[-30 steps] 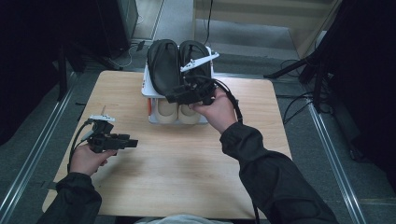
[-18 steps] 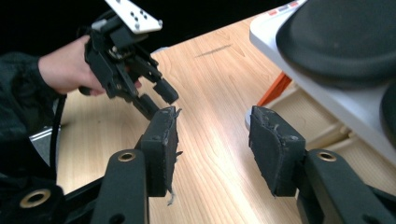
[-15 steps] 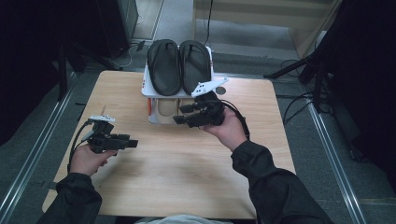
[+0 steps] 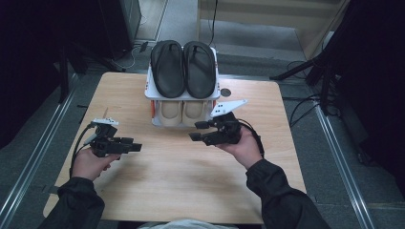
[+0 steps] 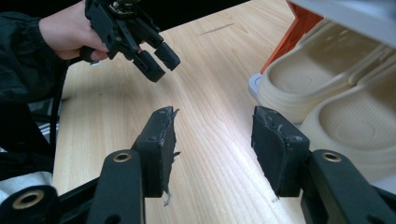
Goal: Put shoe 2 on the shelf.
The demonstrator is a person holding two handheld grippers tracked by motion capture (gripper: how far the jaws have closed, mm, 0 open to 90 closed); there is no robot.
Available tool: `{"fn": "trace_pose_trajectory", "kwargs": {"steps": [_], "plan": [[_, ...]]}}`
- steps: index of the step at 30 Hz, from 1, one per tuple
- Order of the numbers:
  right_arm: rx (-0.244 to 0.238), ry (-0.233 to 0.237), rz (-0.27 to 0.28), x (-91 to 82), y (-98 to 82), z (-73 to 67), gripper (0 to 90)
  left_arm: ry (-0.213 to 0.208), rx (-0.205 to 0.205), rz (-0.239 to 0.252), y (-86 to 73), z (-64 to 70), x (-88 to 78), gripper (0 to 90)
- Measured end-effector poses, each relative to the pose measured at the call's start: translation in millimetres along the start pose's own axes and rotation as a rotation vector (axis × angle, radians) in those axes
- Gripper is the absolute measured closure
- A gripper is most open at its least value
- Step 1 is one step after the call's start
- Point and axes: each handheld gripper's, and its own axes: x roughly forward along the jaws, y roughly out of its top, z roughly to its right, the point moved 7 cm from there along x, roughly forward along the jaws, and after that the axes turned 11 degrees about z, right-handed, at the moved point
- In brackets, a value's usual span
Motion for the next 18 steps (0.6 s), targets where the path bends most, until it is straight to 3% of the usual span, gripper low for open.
{"fn": "trace_pose_trajectory", "kwargs": {"steps": [5,18], "plan": [[0.028,0.008,0.009,-8.5,-16.2,2.0,49.6,0.001,0.001,-0.003,-0.1,0.1,0.3,41.3],[0.074,-0.050,-0.008,-29.2,-54.6,20.4,49.6,0.000,0.004,-0.006,-0.2,1.8,1.9,41.0]]}}
